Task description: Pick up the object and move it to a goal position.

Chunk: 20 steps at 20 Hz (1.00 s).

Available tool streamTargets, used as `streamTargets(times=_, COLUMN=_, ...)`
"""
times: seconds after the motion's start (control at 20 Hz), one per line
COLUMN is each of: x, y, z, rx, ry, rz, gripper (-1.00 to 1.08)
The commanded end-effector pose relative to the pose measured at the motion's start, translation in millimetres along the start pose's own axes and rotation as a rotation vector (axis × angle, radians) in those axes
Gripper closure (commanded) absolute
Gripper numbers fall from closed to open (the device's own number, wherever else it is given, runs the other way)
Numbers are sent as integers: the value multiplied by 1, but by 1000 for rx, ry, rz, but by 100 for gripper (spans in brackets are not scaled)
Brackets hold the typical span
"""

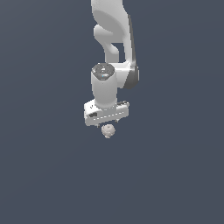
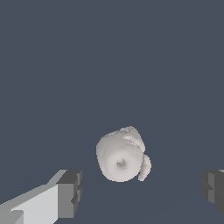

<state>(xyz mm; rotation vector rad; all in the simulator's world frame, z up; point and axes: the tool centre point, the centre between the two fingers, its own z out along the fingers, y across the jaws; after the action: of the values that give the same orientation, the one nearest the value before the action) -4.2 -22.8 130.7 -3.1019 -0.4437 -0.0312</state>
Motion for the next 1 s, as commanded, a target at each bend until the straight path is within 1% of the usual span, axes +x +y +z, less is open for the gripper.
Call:
streamTargets(times=0.0, x=-3, y=-1, z=9, rx=-2, ry=-5, rz=-76, gripper=-92)
streamTargets(times=0.25, x=-7, y=-3, z=24, rx=-3, ry=-13, rz=-203, gripper=-92)
streamTargets(times=0.5, x=-11, y=-5, z=34, rx=-2, ry=-18, rz=-292, gripper=-92)
streamTargets(times=0.7, x=-12, y=-6, z=39, rx=-2, ry=-21, rz=-335, gripper=-92)
streamTargets(times=0.95, x=-13, y=-6, z=41, rx=-1, ry=-22, rz=-355, gripper=-92)
